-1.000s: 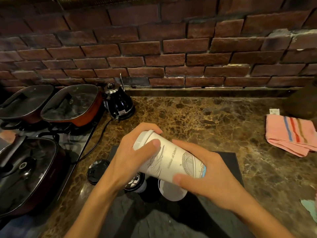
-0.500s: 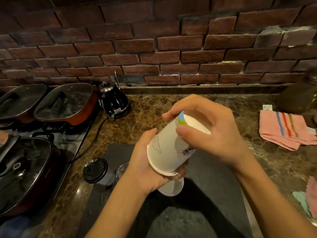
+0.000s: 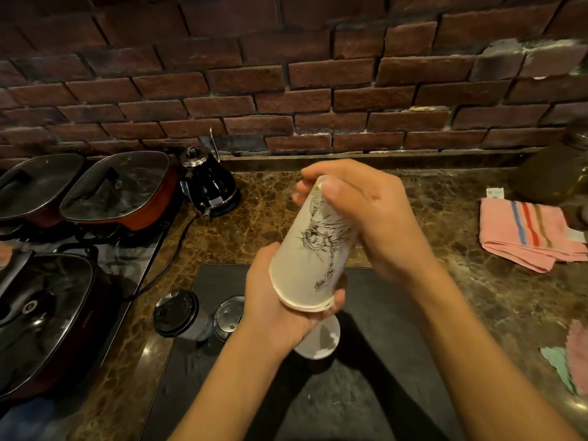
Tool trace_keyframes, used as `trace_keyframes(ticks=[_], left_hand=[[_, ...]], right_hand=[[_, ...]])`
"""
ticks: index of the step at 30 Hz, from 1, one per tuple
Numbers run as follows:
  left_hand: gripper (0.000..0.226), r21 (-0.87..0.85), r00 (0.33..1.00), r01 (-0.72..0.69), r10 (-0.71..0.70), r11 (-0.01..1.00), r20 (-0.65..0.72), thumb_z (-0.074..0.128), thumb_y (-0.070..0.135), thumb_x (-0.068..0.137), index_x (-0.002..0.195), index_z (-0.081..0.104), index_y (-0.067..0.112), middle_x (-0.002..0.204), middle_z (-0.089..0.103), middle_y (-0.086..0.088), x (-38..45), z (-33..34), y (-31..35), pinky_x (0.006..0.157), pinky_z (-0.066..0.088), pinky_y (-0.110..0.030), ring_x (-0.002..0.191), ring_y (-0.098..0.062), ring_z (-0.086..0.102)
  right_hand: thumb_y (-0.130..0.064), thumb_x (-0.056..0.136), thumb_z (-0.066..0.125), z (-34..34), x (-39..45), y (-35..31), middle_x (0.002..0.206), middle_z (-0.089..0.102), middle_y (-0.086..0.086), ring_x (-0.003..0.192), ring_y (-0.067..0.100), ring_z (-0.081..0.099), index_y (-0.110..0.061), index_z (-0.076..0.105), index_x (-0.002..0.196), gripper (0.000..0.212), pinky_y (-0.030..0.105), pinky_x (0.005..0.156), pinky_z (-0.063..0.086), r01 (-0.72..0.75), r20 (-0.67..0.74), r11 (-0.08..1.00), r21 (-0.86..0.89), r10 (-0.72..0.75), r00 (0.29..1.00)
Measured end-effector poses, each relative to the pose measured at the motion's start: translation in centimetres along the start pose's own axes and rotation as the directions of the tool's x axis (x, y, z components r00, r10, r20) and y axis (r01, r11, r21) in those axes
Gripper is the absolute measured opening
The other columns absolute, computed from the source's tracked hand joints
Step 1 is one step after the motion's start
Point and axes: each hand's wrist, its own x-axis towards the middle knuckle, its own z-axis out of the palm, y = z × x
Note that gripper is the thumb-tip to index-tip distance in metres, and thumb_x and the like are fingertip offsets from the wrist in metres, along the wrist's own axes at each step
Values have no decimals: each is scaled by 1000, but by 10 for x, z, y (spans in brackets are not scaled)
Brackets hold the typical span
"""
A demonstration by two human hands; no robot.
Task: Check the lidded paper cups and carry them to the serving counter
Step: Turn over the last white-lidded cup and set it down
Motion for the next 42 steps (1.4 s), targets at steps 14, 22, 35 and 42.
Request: trace_keyframes(ticks=[14,22,35,42], left_hand=[[57,43,987,-145,147,989,-59,34,48,99,92,78,14,94,77,-15,5,-8,-8,60,55,-38,72,-32,69],[37,132,995,75,-66,988,-75,48,38,89,92,72,11,88,64,-16,2,-13,3,59,46,-34,72,-33,57],[46,184,997,-71,75,980,-12,28,51,105,136,56,31,120,76,-8,-9,-19,10,75,62,-54,104,-36,74],[41,68,962,-33,13,997,273,42,28,104,143,53,32,139,64,-12,-30,-40,13,85,61,-55,123,-41,64]], right_hand=[[-32,86,68,24,-12,12,96,76,6,95,26,73,-25,76,93,12,47,87,59,71,-383,997,31,-54,922],[-29,88,62,-9,-14,14,95,74,9,93,24,71,-4,72,96,29,46,83,57,138,12,973,-182,-139,990],[-21,91,51,7,-45,45,84,70,2,81,25,64,-21,74,85,24,37,69,48,-36,-635,995,95,88,767],[-8,103,42,9,-54,35,92,72,-3,86,10,64,-17,72,96,32,29,72,48,-182,-648,975,-127,57,760]])
